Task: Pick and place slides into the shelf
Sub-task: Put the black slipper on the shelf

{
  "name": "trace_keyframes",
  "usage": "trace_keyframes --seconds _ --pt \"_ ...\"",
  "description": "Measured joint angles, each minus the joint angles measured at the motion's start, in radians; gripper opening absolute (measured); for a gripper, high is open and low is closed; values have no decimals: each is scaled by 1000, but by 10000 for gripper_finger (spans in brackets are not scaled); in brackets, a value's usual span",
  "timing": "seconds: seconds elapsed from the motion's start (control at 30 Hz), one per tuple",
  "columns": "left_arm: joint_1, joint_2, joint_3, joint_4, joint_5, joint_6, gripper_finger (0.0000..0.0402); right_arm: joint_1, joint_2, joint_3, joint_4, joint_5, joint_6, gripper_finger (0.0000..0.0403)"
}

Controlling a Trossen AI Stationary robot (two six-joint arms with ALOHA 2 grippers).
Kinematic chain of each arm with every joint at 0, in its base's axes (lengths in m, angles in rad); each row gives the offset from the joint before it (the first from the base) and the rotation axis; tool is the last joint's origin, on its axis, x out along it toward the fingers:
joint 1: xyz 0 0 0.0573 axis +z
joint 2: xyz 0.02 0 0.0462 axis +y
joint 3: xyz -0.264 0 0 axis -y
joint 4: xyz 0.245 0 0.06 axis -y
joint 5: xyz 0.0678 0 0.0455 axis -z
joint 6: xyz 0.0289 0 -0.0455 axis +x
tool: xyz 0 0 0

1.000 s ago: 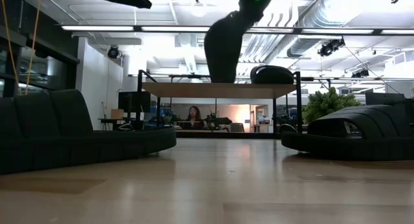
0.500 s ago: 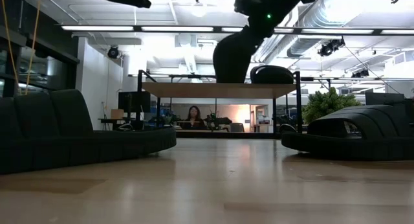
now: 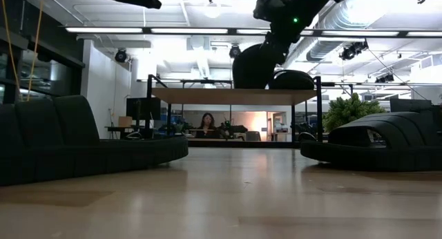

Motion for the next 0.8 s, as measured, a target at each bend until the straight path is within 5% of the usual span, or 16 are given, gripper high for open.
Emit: trace_keyframes --seconds 0.8 --pt "0 0 1 1 0 -1 211 4 0 1 -111 -146 123 0"
